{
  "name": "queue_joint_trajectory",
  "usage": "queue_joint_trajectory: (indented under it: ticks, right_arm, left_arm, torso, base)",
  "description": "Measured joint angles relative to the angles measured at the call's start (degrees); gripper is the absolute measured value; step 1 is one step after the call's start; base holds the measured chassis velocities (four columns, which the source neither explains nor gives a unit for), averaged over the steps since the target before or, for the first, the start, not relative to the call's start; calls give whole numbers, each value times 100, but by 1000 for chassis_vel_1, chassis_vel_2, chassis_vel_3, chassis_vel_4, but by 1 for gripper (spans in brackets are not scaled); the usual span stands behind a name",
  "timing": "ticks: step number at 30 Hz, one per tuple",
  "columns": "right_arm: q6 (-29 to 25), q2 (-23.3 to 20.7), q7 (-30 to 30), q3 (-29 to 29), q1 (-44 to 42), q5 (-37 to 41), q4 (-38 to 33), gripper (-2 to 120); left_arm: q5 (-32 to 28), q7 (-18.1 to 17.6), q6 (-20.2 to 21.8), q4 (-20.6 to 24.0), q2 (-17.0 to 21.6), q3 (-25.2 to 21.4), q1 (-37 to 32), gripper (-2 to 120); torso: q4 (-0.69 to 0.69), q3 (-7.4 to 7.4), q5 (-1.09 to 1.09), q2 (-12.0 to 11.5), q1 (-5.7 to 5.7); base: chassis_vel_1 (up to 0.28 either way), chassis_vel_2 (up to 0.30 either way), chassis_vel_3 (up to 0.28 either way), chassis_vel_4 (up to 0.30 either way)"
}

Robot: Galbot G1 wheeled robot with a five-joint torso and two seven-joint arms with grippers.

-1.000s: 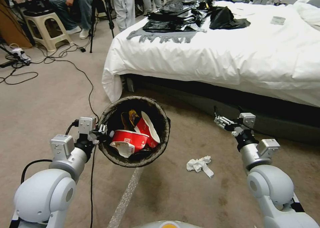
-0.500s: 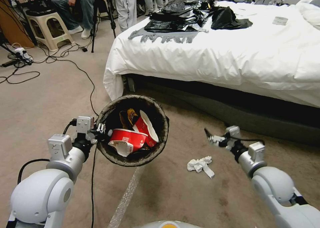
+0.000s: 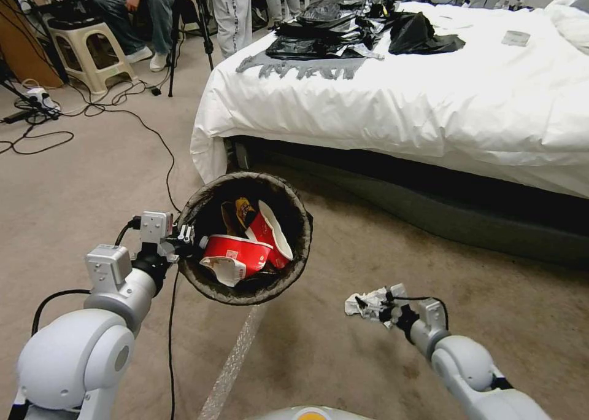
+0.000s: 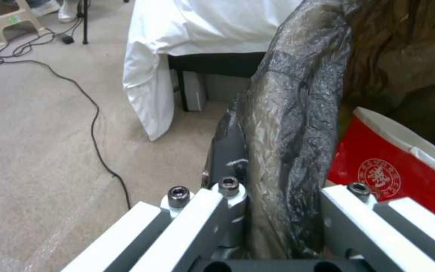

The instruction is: Pick up the trash bin, then pick up the garbage from the floor and place it into the trash bin.

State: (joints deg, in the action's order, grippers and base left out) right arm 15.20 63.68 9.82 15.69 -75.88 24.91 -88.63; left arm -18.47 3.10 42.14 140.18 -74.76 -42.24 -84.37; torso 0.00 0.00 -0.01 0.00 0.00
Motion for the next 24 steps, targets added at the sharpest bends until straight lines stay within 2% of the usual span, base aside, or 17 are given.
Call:
queue_joint_trajectory:
  ticks: [9,24]
  right_arm:
    - [-219,364,-9,-103,262,-178,731,100]
    - [-422,688,-214,-107,719,-343,1366,100]
  left_arm:
    - [10,-1,0,-9,3,7,-15,1]
    - [42,0,0,-23,2,69,-30,1]
  torso:
    - [0,0,0,0,0]
    - [0,0,1,0,0]
  base:
    - [0,0,0,0]
    - [0,0,0,0]
